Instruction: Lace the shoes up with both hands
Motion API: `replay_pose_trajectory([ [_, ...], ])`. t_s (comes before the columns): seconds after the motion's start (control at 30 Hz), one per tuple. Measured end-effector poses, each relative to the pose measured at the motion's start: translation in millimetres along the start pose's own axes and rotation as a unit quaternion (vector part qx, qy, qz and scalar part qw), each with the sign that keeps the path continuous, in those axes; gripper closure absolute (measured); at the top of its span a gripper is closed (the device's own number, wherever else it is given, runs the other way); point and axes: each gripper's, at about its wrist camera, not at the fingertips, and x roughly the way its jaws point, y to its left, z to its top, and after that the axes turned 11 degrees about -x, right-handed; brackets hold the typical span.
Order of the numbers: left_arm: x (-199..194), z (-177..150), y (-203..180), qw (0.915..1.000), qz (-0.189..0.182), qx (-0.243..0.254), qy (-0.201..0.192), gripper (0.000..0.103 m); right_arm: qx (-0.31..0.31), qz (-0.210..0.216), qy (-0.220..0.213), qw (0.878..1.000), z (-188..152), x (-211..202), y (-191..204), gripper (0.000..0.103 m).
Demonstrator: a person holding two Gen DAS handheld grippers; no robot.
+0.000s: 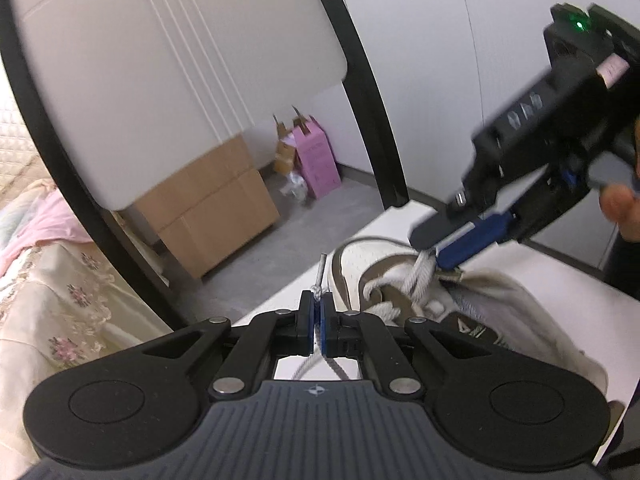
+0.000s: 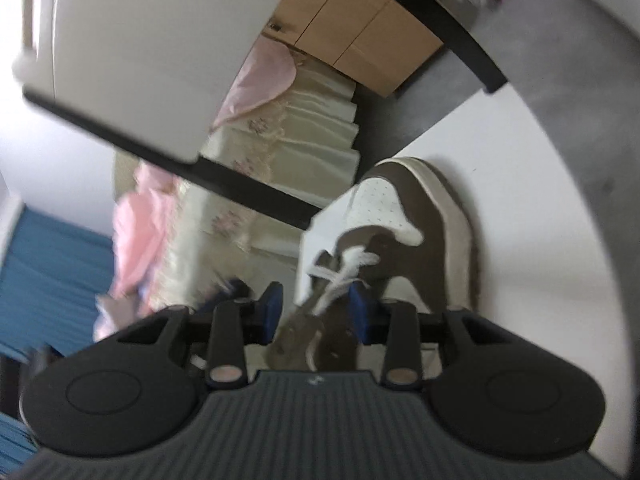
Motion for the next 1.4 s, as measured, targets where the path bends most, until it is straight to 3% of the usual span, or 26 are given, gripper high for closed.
replay_pose_trajectory([
  [0.13, 8.4, 1.0, 2.0, 0.9997, -0.013, 0.009, 0.017, 0.099, 0.039, 0.011, 0.0, 0.999, 6.6, 4.8, -6.4, 0.065],
  [0.33, 16.5, 2.4, -1.3, 0.9979, -0.042, 0.041, 0.026, 0.099, 0.031, 0.007, -0.002, 0.999, 12.4, 5.2, -0.1, 0.065],
  [0.47, 18.8, 4.2, -3.6, 0.9962, -0.061, 0.055, 0.028, 0.099, -0.012, -0.023, -0.016, 1.0, 8.4, -7.3, 7.9, 0.064],
  [0.57, 17.5, 4.6, -4.3, 0.995, -0.072, 0.064, 0.027, 0.099, -0.084, -0.068, -0.017, 0.994, -0.7, -20.5, 26.0, 0.064],
  [0.67, 22.2, 0.8, -10.6, 0.9933, -0.081, 0.079, 0.022, 0.099, -0.182, -0.096, -0.012, 0.979, -14.6, -22.8, 51.0, 0.063],
  [0.8, 20.5, 1.3, -17.9, 0.9898, -0.109, 0.089, 0.023, 0.099, -0.327, -0.138, 0.007, 0.935, -36.7, -13.0, 78.6, 0.062],
  [0.97, 24.4, -1.6, -22.1, 0.9878, -0.109, 0.107, 0.031, 0.099, -0.371, -0.156, 0.015, 0.915, -44.5, -6.4, 79.7, 0.065],
  [1.07, 24.4, -1.8, -24.5, 0.9863, -0.109, 0.12, 0.031, 0.099, -0.417, -0.175, 0.016, 0.892, -49.7, 3.3, 84.3, 0.069],
  [1.13, 25.0, -2.6, -27.3, 0.9851, -0.106, 0.132, 0.03, 0.099, -0.451, -0.19, 0.029, 0.871, -56.1, 14.1, 86.7, 0.081],
  [1.2, 23.4, -3.8, -31.3, 0.983, -0.102, 0.15, 0.027, 0.099, -0.461, -0.2, 0.024, 0.864, -59.8, 16.1, 86.6, 0.084],
  [1.27, 19.5, -5.7, -36.8, 0.9794, -0.099, 0.175, 0.023, 0.099, -0.403, -0.19, 0.011, 0.895, -50.5, 9.0, 78.2, 0.087],
  [1.33, 19.2, -7.9, -44.9, 0.9746, -0.095, 0.202, 0.023, 0.1, -0.284, -0.151, -0.004, 0.947, -32.8, -4.1, 55.6, 0.089],
  [1.4, 20.6, -10.1, -53.2, 0.9695, -0.091, 0.226, 0.024, 0.1, -0.156, -0.102, -0.015, 0.982, -19.9, -14.0, 25.0, 0.09],
])
